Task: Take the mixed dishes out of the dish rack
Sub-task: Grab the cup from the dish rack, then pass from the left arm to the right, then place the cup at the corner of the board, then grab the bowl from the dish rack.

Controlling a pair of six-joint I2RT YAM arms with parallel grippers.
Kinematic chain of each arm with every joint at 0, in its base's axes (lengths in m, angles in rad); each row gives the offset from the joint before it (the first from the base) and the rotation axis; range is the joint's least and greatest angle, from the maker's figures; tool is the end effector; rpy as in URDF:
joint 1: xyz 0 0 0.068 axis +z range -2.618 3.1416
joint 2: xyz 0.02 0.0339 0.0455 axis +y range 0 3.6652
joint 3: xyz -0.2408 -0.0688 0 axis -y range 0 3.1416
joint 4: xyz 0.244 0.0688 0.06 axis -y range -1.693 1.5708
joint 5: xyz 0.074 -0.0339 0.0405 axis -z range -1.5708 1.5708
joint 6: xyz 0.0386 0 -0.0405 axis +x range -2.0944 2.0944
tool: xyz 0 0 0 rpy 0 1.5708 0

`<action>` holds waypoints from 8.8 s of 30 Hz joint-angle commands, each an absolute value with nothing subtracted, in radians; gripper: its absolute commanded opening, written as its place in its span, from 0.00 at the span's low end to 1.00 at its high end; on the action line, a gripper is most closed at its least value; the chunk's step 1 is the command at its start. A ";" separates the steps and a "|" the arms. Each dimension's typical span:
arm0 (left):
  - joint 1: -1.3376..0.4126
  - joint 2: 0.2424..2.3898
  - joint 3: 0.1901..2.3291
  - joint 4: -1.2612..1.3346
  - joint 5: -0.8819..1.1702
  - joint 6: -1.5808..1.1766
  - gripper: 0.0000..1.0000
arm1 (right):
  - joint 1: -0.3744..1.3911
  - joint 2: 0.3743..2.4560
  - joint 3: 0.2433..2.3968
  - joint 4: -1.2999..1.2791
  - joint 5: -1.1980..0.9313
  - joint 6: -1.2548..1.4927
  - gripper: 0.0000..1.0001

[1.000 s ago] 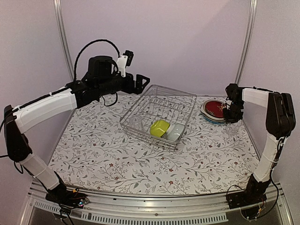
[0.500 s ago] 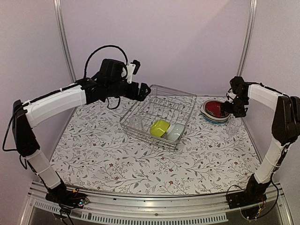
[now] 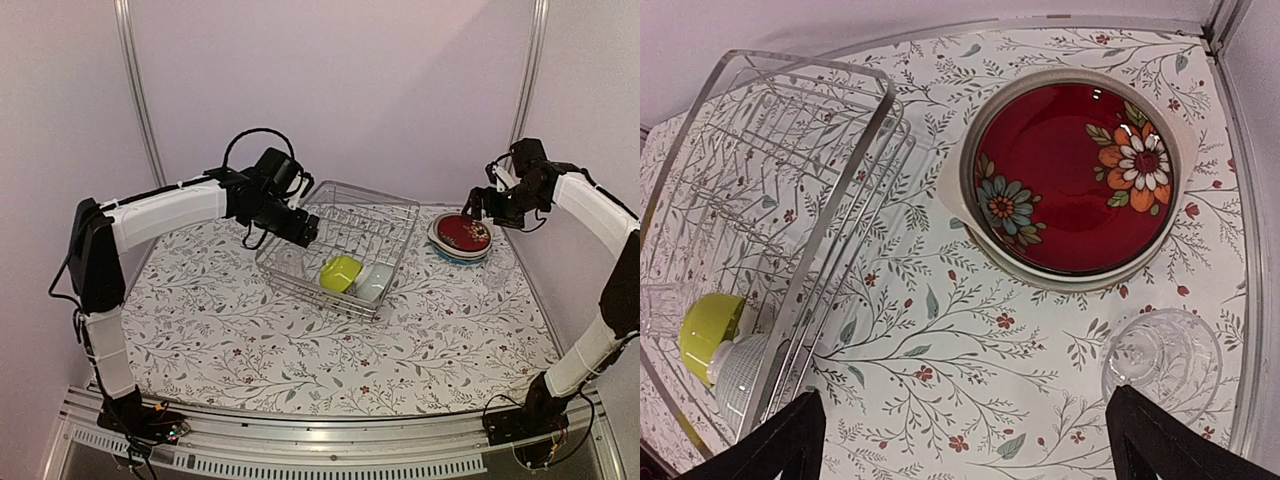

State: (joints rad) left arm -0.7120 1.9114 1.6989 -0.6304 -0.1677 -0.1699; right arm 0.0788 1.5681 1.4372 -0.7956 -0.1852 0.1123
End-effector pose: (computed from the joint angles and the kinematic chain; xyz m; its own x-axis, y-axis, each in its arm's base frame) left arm 0.3268 -0.2736 0.2640 -0.6518 0.3423 -0.6768 0.4565 0.8897 0.0103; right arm 0.3347 0.0336 0.2924 -0.8130 0.0463 -0.5804 -0.0971 0.9721 0.2136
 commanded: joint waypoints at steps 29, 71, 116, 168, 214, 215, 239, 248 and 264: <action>-0.675 2.096 1.779 -0.836 -0.132 -0.232 0.77 | 0.083 1.499 1.438 -0.666 -0.484 0.219 0.99; -0.673 1.923 1.814 -0.724 -0.083 -0.182 0.66 | 0.095 1.520 1.451 -0.571 -0.660 0.299 0.99; -0.682 1.396 1.206 0.344 0.412 -0.431 0.65 | 0.653 1.768 1.678 0.179 -1.124 0.868 0.41; -0.686 1.467 1.192 0.091 0.102 -0.412 1.00 | 0.411 1.590 1.587 -1.108 0.013 0.121 0.00; -0.689 1.525 1.249 0.003 0.107 -0.405 1.00 | 0.315 2.022 1.661 -1.071 0.189 0.025 0.22; -0.690 1.527 1.252 0.003 0.107 -0.403 1.00 | 0.315 2.018 1.664 -1.075 0.192 0.023 0.24; -0.774 1.758 1.570 -0.626 0.003 -0.034 1.00 | 0.315 1.765 1.769 -1.065 -0.052 0.047 0.99; -0.847 1.952 1.777 -0.765 0.023 0.000 1.00 | 0.314 1.661 1.716 -1.009 -0.157 0.070 0.99; -0.918 2.196 1.993 -0.879 -0.070 0.022 0.95 | 0.307 1.622 1.658 -0.976 -0.153 0.077 0.99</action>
